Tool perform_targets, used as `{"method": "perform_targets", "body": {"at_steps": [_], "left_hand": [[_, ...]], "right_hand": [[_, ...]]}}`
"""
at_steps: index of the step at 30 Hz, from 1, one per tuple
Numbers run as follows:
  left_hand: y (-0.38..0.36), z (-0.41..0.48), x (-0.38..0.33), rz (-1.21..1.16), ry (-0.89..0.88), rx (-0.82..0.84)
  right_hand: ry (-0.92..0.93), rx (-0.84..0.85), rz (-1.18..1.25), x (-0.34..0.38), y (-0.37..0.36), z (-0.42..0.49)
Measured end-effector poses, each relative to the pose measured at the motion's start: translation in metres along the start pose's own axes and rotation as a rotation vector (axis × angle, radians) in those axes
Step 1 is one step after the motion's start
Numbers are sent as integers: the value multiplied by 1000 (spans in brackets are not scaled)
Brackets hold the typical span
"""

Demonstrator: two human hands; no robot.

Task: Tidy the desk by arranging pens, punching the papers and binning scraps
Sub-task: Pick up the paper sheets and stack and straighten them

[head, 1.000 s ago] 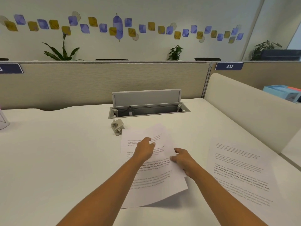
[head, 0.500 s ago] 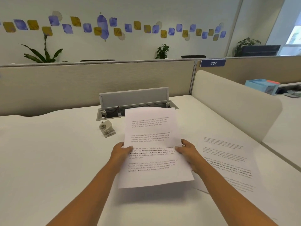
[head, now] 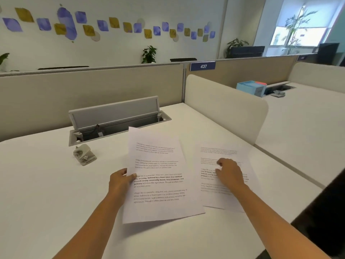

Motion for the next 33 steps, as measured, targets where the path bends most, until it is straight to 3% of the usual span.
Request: {"method": "perform_targets", "body": {"at_steps": [3,8,18,25,29,33], "left_hand": [[-7,2,2,29,0,1],[-11,3,6,77,13,12],[-9,1,7,62,0,19],[-4,-2,7,56,-11,14],[1,-6,7,46,-12,9],[9,-10,3,40,-16,-15]], "right_hand": [[-163,-37,-103,-26,16,1],[-450,138,-298,-59,37,0],[-546,194,-150,-62,44,9],[-495,236,15,-54,38,11],[-453,77,-7,-36,41,12],[-290,-58,-53,-5,50,18]]}}
Point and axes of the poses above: each hand's wrist, its own z-axis towards the middle knuckle, its own y-axis out of the back of the hand, x = y × z, the point moved 3 cm from there along z, towards the middle knuckle, and after that the axes turned 3 degrees about x, right-handed, at the moved point
